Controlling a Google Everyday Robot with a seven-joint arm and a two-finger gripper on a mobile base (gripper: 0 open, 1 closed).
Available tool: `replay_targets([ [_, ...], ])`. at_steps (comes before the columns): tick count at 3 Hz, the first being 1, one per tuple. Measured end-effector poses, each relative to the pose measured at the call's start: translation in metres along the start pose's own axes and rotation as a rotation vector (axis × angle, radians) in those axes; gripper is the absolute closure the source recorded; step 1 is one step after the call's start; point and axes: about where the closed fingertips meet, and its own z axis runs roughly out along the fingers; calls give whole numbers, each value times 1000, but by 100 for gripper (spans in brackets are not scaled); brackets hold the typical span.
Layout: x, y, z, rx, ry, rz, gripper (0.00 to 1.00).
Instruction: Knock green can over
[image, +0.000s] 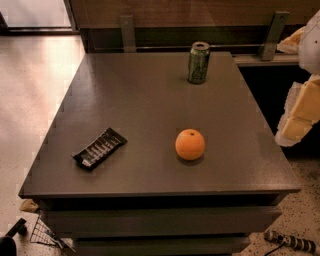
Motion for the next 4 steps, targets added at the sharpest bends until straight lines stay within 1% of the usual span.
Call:
replay_targets([
  [1, 0, 0, 0, 0, 0, 0, 0],
  [2, 7, -24, 5, 46, -43, 56, 0],
  [3, 19, -70, 15, 116, -147, 155, 0],
  [4, 27, -134, 39, 177, -339, 262, 0],
])
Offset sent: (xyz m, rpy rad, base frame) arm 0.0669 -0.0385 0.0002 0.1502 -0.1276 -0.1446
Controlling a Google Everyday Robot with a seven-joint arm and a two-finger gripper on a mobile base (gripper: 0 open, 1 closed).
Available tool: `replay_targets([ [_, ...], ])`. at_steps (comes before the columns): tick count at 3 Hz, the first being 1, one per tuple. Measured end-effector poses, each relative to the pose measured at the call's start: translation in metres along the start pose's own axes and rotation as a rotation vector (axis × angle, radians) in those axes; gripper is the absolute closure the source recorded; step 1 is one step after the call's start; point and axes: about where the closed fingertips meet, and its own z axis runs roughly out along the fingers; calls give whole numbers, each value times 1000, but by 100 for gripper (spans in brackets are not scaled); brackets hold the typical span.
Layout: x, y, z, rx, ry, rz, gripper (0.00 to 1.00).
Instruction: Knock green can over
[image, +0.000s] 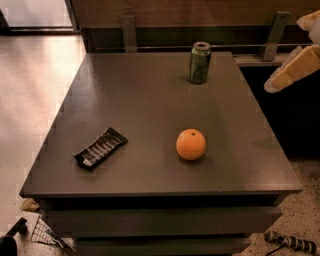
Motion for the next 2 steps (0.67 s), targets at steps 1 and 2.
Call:
replay_targets([
  [1, -6, -43, 37, 5, -225, 98, 0],
  [2, -19, -61, 74, -27, -417, 174, 0],
])
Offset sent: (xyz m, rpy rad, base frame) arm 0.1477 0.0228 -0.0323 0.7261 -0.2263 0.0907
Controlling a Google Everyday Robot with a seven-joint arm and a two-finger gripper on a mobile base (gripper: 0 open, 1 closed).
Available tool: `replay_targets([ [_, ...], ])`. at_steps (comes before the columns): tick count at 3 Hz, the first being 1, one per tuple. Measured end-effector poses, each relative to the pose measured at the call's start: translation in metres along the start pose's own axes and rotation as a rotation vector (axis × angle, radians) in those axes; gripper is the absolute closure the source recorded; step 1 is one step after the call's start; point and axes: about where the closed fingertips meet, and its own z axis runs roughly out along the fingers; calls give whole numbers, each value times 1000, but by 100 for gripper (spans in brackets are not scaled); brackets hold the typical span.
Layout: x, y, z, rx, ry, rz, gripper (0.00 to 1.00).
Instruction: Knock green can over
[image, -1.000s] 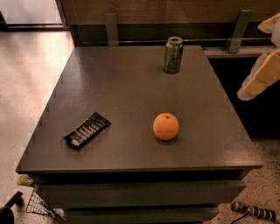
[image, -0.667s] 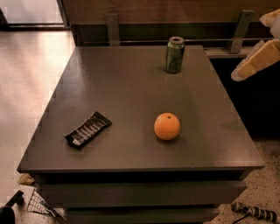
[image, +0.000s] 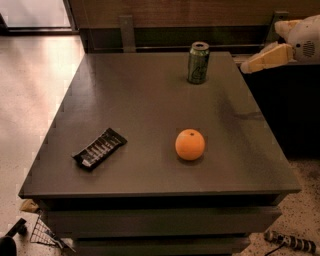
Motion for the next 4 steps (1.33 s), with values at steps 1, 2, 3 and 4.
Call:
replay_targets([
  [1, -6, -8, 38, -41, -155, 57, 0],
  [2, -13, -13, 75, -70, -296, 107, 0],
  [3, -13, -13, 76, -70, -297, 107, 0],
  [4, 6, -14, 99, -79, -314, 152, 0],
])
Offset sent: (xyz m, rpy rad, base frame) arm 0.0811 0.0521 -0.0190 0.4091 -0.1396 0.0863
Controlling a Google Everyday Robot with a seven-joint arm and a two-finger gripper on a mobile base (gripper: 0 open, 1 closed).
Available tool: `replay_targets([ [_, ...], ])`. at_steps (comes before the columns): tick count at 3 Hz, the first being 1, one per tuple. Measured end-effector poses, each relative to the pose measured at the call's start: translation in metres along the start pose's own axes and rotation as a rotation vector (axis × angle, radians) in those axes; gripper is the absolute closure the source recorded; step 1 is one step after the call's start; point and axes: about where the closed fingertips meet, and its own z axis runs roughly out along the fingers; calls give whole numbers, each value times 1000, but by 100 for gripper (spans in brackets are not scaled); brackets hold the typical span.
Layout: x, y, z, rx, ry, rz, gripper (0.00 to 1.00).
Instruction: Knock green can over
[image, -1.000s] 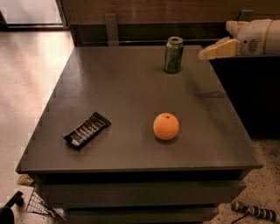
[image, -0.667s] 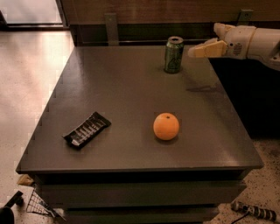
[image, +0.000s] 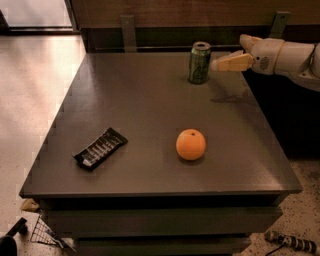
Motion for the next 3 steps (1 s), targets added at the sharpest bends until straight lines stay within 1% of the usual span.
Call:
replay_targets([
  [1, 29, -2, 18, -26, -25, 37, 0],
  [2, 44, -2, 30, -47, -39, 51, 0],
  [3, 48, -1, 40, -66, -48, 45, 0],
])
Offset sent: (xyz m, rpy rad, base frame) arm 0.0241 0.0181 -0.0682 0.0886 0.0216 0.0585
